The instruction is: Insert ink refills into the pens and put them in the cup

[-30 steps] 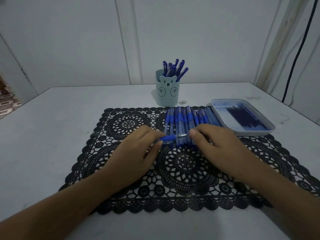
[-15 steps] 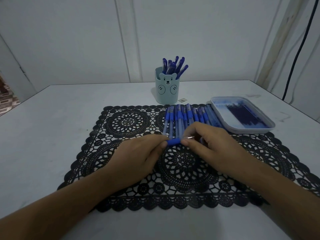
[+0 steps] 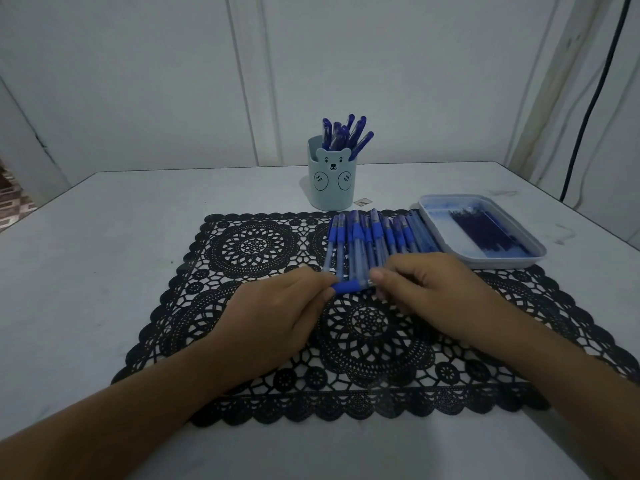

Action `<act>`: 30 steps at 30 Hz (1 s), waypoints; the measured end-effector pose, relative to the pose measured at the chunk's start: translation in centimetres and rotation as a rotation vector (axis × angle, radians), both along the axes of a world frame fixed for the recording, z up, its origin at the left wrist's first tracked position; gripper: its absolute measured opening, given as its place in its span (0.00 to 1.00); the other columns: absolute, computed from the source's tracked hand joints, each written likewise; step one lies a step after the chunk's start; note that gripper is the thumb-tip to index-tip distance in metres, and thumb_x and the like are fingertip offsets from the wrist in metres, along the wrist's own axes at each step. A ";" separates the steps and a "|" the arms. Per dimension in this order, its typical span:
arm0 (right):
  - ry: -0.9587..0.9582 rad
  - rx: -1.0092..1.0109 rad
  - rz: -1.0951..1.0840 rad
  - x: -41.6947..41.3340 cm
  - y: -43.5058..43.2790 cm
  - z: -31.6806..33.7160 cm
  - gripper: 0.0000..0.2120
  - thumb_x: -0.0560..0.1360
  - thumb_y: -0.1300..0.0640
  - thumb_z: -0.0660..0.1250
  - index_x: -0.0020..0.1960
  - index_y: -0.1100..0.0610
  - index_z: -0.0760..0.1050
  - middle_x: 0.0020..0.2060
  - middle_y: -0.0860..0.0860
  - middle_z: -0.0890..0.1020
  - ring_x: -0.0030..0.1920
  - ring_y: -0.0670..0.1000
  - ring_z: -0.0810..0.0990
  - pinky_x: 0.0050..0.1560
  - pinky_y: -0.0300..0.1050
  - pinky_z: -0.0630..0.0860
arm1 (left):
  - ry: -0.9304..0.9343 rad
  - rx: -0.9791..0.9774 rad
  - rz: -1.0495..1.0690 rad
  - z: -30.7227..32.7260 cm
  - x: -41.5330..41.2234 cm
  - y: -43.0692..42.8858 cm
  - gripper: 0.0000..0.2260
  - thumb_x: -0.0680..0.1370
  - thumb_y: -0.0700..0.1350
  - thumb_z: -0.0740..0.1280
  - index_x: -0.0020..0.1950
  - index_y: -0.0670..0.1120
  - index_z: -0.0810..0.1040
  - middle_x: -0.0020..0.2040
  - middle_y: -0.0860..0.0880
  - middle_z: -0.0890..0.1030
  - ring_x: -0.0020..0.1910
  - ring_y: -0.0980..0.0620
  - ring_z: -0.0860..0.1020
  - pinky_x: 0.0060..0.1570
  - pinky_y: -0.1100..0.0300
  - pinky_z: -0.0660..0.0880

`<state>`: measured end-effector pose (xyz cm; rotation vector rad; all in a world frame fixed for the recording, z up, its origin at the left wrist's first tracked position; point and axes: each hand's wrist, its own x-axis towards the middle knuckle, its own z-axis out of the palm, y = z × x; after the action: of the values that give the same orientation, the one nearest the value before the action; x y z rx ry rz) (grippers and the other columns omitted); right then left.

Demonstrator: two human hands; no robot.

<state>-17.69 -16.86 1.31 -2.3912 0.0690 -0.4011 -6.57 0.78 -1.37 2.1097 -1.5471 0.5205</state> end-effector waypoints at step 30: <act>-0.109 0.115 -0.178 0.3 -1.7 0.7 0.06 0.73 0.57 0.67 0.41 0.47 0.75 0.36 0.47 0.79 0.35 0.43 0.77 0.38 0.34 0.74 | 0.166 0.020 0.098 -0.3 0.9 -0.1 0.18 0.77 0.55 0.48 0.53 0.52 0.76 0.34 0.59 0.73 0.35 0.60 0.73 0.30 0.70 0.66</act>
<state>-17.42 -18.61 1.96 -2.2530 0.2498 -0.5939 -5.63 0.70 -1.71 2.1924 -1.3674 0.3546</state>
